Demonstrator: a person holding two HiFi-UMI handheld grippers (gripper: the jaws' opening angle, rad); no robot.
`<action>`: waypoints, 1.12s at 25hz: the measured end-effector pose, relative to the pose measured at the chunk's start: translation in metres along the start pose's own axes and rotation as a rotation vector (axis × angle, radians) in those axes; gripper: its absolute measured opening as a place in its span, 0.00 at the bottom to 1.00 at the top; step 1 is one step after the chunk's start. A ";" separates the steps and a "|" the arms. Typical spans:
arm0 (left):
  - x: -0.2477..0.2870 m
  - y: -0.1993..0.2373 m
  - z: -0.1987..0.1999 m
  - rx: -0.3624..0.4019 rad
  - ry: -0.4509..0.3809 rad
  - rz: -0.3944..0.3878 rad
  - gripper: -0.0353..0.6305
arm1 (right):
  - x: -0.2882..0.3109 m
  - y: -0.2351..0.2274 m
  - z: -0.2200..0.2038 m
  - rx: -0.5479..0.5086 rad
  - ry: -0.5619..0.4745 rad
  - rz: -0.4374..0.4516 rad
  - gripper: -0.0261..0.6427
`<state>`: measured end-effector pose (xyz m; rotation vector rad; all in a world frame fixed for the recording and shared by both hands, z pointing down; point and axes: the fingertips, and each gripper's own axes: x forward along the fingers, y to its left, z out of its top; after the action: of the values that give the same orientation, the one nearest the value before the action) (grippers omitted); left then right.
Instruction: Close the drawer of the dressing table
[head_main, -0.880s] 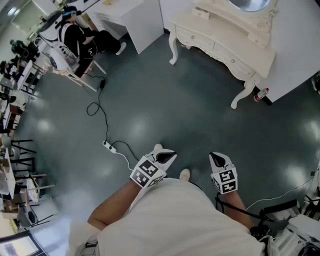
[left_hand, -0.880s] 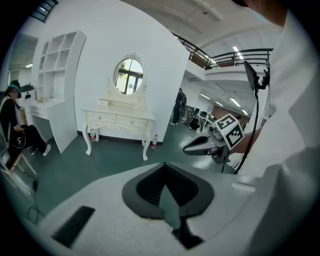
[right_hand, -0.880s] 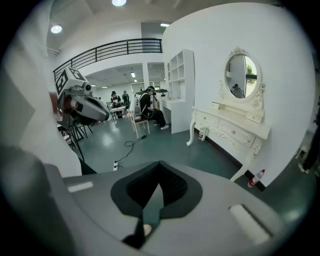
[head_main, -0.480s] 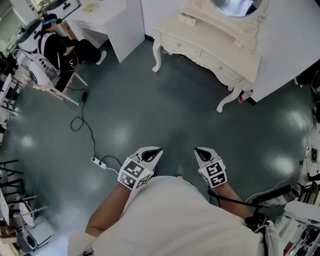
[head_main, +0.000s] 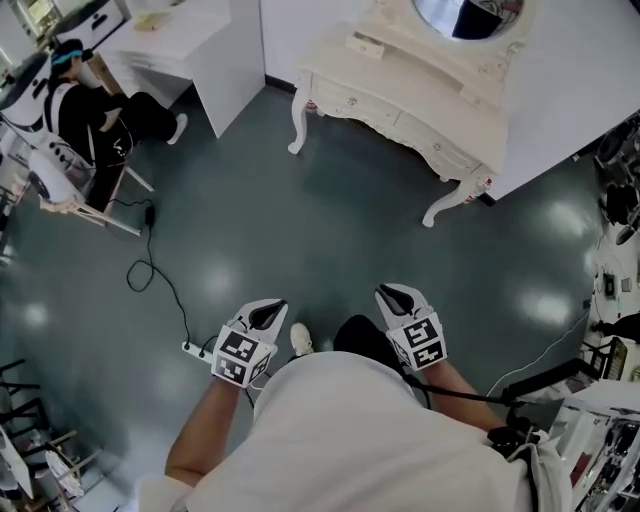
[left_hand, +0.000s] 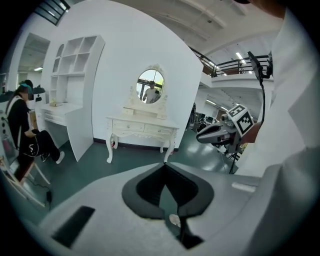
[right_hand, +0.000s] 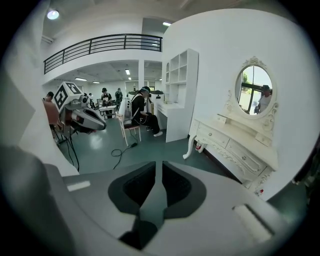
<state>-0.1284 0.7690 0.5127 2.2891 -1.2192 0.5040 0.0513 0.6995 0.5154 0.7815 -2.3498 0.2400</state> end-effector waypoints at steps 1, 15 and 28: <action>0.000 0.009 0.005 -0.002 -0.006 -0.004 0.06 | 0.005 -0.001 0.009 -0.003 0.009 -0.004 0.11; 0.075 0.148 0.113 0.003 0.006 0.038 0.11 | 0.150 -0.115 0.116 0.043 -0.016 0.025 0.04; 0.247 0.233 0.278 0.088 0.018 0.007 0.06 | 0.236 -0.303 0.163 0.152 -0.050 -0.007 0.04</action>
<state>-0.1680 0.3338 0.4774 2.3487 -1.2187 0.5906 0.0005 0.2860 0.5289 0.8769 -2.3961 0.4040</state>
